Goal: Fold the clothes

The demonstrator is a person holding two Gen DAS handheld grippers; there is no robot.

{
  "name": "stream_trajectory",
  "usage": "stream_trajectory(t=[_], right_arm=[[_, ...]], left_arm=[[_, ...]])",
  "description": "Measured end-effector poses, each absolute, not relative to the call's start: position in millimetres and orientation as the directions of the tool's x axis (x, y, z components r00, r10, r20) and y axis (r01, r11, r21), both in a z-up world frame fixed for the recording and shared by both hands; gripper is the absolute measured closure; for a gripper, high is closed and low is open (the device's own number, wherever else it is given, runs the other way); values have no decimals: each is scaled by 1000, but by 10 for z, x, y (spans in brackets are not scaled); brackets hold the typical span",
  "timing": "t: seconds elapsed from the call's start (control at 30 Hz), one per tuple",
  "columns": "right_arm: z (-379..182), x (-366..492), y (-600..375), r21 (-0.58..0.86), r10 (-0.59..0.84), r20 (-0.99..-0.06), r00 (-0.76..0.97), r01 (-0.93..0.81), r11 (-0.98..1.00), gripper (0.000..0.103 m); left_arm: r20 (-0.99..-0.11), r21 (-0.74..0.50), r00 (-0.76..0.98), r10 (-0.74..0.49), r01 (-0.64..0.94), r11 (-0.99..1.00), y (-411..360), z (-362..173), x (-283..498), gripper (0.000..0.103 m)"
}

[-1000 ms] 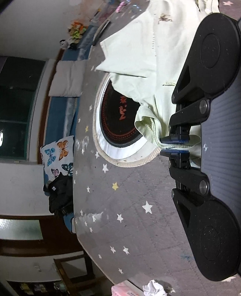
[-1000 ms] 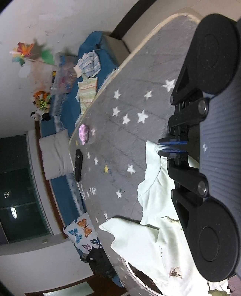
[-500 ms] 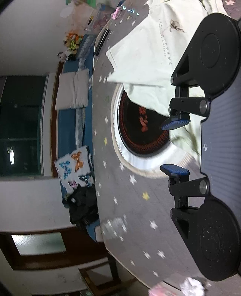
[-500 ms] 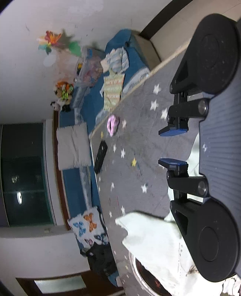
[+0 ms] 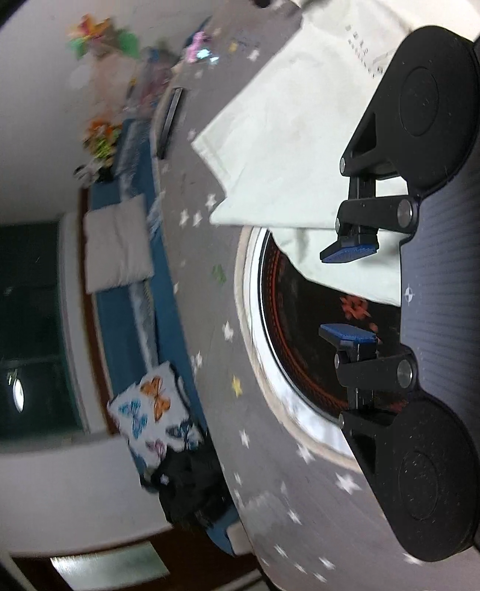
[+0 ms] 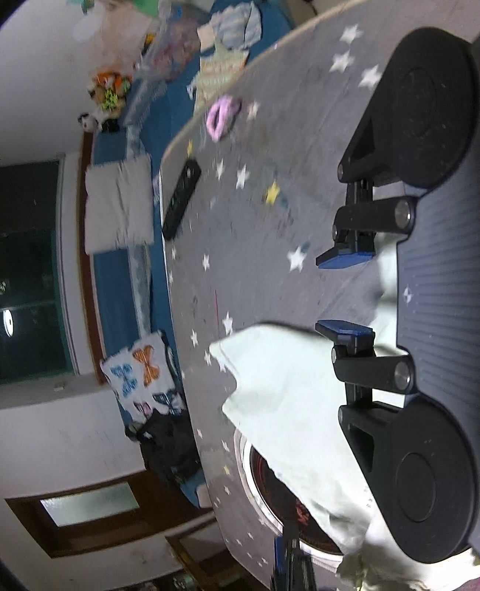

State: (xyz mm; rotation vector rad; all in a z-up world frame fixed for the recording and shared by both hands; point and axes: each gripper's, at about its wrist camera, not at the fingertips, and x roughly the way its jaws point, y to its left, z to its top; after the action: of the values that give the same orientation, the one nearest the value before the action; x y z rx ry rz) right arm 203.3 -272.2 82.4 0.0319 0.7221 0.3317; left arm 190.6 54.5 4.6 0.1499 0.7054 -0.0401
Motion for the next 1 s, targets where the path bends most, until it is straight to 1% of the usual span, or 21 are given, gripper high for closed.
stream_trajectory(t=[0.07, 0.13, 0.3, 0.53, 0.63, 0.7, 0.77, 0.87, 1.0], right_arm=[[816, 2150, -2643, 145, 322, -647, 691, -303, 942, 70], [819, 2246, -2566, 142, 333, -648, 685, -321, 936, 67], [820, 2458, -2356, 132, 361, -649, 669, -368, 920, 66], [903, 2742, -1973, 145, 436, -635, 638, -456, 878, 65], [907, 2872, -1791, 167, 472, -634, 613, -487, 857, 65], [886, 2952, -1668, 185, 491, -639, 592, -501, 845, 65], [857, 3022, -1553, 201, 507, -646, 571, -513, 834, 65], [813, 3128, -1380, 225, 529, -656, 538, -530, 818, 65], [699, 3179, -1180, 199, 519, -682, 515, -552, 809, 65]], left_arm=[[-663, 155, 748, 26, 103, 983, 508, -50, 2089, 64], [-671, 149, 741, 12, 119, 982, 503, -112, 2228, 64], [-662, 95, 743, -99, 214, 972, 442, -142, 2385, 64], [-641, -17, 731, -236, 294, 956, 295, -129, 2433, 66], [-632, -61, 722, -282, 317, 946, 230, -133, 2427, 80], [-625, -73, 717, -310, 341, 937, 166, -134, 2394, 80], [-618, -83, 711, -336, 367, 927, 99, -138, 2358, 84], [-613, -107, 693, -379, 403, 909, 19, -154, 2319, 84], [-621, -112, 668, -411, 443, 890, -66, -193, 2262, 84]])
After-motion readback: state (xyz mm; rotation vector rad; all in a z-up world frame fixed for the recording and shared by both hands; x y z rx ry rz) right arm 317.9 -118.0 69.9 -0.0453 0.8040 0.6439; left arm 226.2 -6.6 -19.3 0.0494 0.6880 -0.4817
